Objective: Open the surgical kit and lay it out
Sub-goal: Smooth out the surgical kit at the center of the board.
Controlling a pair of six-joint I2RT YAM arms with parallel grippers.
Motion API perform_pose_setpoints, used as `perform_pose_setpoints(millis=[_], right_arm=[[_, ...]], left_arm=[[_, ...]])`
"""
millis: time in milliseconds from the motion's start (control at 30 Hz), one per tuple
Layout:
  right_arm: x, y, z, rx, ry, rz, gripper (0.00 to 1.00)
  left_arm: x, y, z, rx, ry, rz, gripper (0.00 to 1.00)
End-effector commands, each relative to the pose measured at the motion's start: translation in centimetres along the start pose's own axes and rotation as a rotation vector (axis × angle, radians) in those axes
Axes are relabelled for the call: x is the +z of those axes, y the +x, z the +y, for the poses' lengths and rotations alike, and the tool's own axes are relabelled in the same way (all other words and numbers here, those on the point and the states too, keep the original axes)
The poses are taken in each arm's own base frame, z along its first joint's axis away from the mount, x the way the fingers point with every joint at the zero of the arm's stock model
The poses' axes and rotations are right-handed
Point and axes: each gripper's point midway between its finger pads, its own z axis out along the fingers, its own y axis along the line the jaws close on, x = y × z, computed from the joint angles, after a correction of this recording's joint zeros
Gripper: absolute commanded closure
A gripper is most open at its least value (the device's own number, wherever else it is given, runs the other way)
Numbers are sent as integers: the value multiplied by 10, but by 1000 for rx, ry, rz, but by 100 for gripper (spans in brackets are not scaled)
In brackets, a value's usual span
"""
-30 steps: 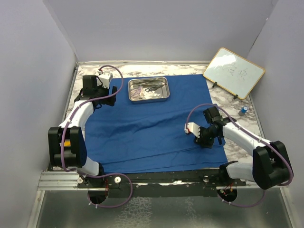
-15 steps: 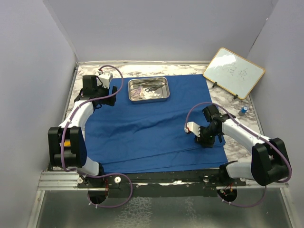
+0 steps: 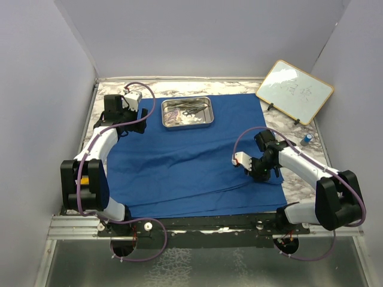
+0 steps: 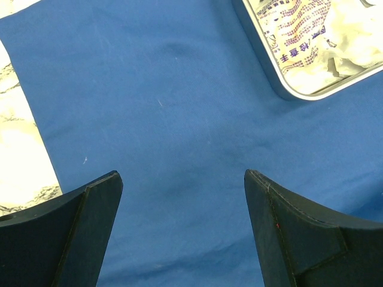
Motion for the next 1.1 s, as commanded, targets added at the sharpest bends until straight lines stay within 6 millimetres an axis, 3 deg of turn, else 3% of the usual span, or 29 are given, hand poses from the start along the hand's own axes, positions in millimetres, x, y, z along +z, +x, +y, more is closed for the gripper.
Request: perform_pose_setpoints(millis=[0,600,1067], right_arm=[[-9,-6,0,1,-9,-11,96],[-34,12,36,98,-127,107,99],[-50,14,47,102,-151,131,98]], left_arm=[[-2,-7,-6,19,26,-35,14],[1,-4,0,25,-3,-21,14],[8,9,9,55,-40,18,14]])
